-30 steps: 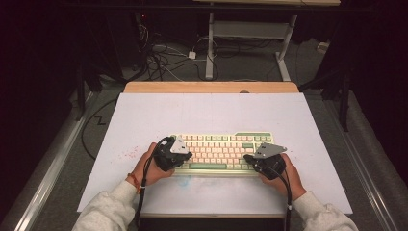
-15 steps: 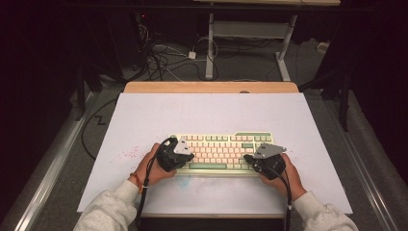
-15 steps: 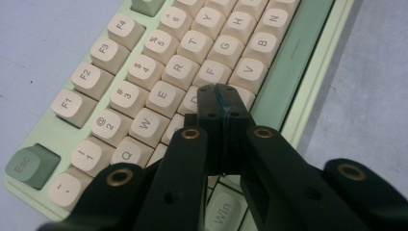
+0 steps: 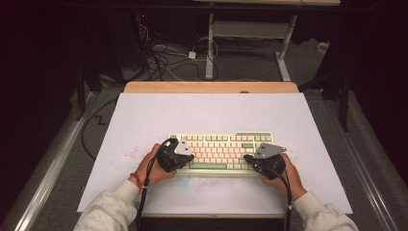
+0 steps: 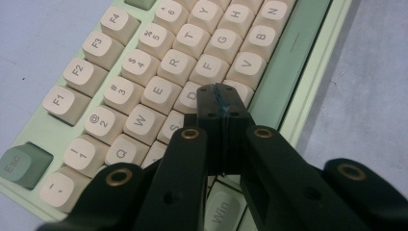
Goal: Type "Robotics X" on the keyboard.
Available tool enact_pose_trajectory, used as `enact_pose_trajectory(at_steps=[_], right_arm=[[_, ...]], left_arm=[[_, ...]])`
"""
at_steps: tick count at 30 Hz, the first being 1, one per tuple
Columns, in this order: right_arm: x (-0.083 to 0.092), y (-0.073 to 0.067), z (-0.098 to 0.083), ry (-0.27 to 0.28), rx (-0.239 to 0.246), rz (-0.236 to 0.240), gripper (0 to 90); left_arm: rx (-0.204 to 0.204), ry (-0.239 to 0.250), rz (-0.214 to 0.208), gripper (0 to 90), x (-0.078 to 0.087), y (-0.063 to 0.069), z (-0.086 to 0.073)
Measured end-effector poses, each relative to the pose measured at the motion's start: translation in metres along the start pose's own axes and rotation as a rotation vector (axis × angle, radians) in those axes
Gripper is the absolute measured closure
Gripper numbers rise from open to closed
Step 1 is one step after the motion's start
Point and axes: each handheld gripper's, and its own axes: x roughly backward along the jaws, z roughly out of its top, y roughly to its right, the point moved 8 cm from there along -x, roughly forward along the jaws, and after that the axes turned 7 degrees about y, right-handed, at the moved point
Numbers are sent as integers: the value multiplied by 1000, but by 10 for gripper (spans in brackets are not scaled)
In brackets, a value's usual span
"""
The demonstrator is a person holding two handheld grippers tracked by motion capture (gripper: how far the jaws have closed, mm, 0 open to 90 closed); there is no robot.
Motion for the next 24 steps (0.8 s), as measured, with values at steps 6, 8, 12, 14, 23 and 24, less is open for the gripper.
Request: enact_pose_trajectory(at_steps=[6,8,12,14,23,24], right_arm=[[0,0,0,-1,1,0,900],[0,0,0,-1,1,0,900],[0,0,0,-1,0,2,900],[0,0,0,-1,-1,1,900],[1,0,1,-9,4,-1,900],[1,0,1,-9,4,-2,900]], left_arm=[[-7,15,14,869,3,0,2],[-9,13,16,861,4,0,2],[-8,11,14,866,3,0,2],[-9,10,17,864,3,0,2],[-16,35,33,834,7,-1,6],[-20,36,35,826,7,-1,7]])
